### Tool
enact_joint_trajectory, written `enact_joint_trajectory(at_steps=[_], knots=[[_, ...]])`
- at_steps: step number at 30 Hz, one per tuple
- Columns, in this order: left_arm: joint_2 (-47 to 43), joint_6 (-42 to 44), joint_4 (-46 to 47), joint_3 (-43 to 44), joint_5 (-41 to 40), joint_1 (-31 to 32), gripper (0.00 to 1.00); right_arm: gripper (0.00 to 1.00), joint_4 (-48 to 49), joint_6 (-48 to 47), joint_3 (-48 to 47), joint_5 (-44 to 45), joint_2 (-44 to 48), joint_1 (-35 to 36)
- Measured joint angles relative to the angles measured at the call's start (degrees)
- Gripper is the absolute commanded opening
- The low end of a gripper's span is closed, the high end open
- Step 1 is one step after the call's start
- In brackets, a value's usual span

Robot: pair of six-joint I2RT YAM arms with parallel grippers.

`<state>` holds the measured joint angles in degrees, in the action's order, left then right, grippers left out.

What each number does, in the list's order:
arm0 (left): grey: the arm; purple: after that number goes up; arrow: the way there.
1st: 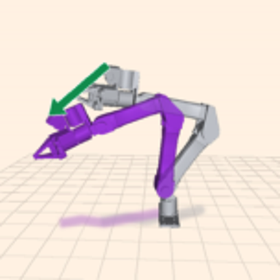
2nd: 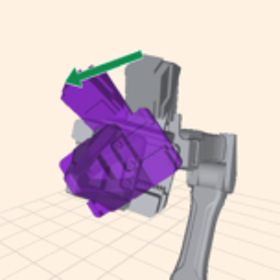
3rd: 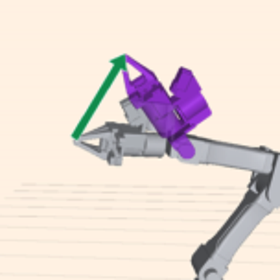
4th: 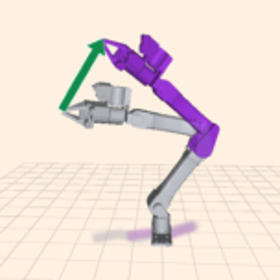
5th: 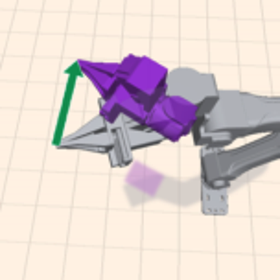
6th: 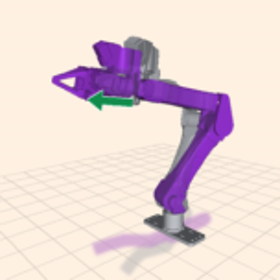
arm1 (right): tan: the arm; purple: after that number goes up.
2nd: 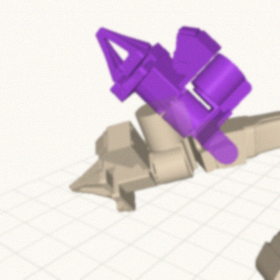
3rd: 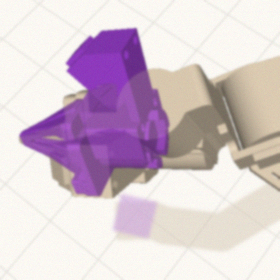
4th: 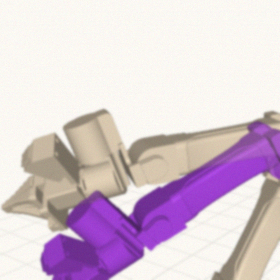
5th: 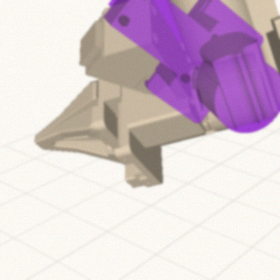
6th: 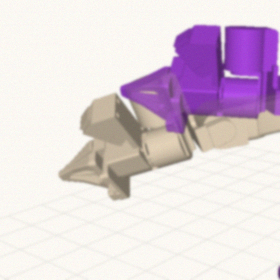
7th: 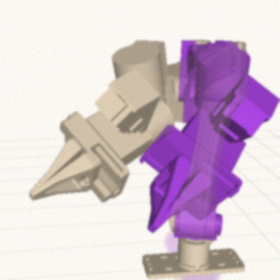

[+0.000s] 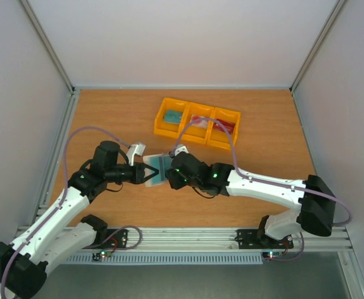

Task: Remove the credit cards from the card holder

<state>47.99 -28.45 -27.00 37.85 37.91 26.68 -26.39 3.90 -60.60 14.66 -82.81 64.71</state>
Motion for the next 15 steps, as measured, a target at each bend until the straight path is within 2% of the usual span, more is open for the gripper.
enact_joint_trajectory(at_steps=[7, 15], knots=[[-0.33, 0.22, 1.07, -0.11, 0.94, -0.52, 0.0, 0.54, 10.16, 1.01, 5.42, -10.21, 3.08, -3.67], [-0.5, 0.26, 2.1, -0.39, 1.97, -0.79, 0.0, 0.61, 10.91, 1.6, 5.99, -12.15, 3.82, -4.72]])
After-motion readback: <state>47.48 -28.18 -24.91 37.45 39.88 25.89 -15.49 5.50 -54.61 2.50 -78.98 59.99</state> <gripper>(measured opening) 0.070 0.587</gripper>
